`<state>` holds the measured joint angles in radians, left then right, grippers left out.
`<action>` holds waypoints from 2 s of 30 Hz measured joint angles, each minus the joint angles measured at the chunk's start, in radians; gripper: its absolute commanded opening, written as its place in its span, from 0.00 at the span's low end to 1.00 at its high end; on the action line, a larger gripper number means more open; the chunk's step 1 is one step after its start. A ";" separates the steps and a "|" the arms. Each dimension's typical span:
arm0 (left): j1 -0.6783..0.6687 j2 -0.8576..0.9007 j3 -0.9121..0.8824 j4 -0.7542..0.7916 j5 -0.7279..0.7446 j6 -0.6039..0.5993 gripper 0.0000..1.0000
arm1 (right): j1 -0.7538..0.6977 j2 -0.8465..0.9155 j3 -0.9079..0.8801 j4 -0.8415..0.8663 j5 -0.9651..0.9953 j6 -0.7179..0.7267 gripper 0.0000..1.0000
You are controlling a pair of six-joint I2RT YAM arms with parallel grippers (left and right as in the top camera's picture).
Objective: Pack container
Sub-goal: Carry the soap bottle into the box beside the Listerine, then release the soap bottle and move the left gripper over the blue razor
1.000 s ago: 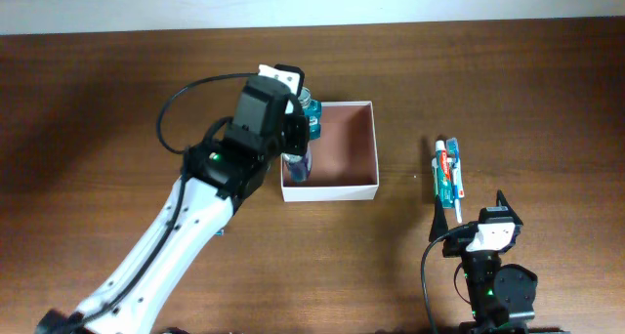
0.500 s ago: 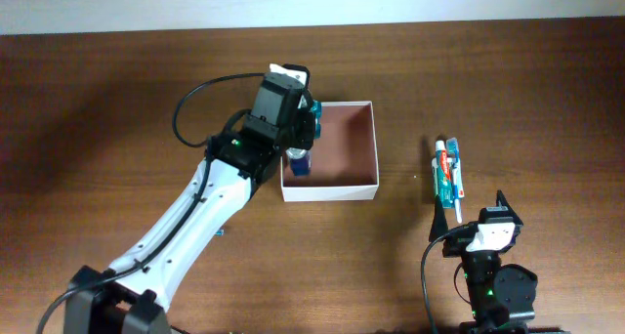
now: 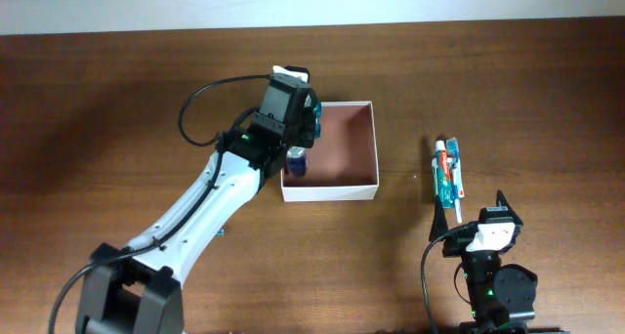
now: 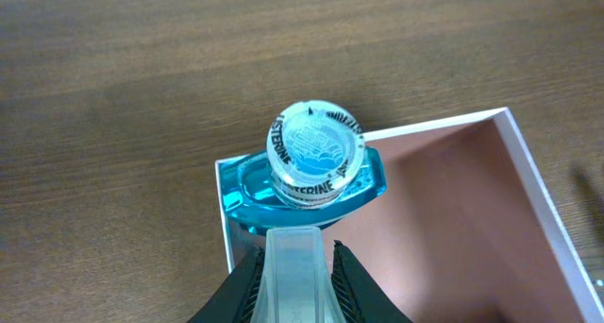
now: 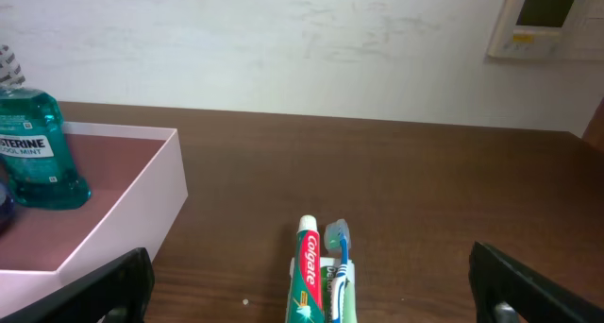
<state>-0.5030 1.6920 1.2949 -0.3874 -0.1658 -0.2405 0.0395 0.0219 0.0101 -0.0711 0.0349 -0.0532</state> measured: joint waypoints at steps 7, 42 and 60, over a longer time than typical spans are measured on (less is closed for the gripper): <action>0.000 0.007 0.000 0.012 -0.003 -0.010 0.50 | 0.000 0.000 0.000 0.000 0.000 0.000 0.99; 0.000 -0.241 0.013 -0.536 -0.131 -0.046 0.55 | 0.000 0.000 0.000 0.000 0.000 0.000 0.99; 0.255 -0.241 -0.219 -0.390 0.079 -0.008 0.65 | 0.000 0.001 0.000 0.000 0.000 0.000 0.99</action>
<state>-0.2481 1.4509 1.0756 -0.7776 -0.0868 -0.2489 0.0395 0.0227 0.0101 -0.0711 0.0349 -0.0532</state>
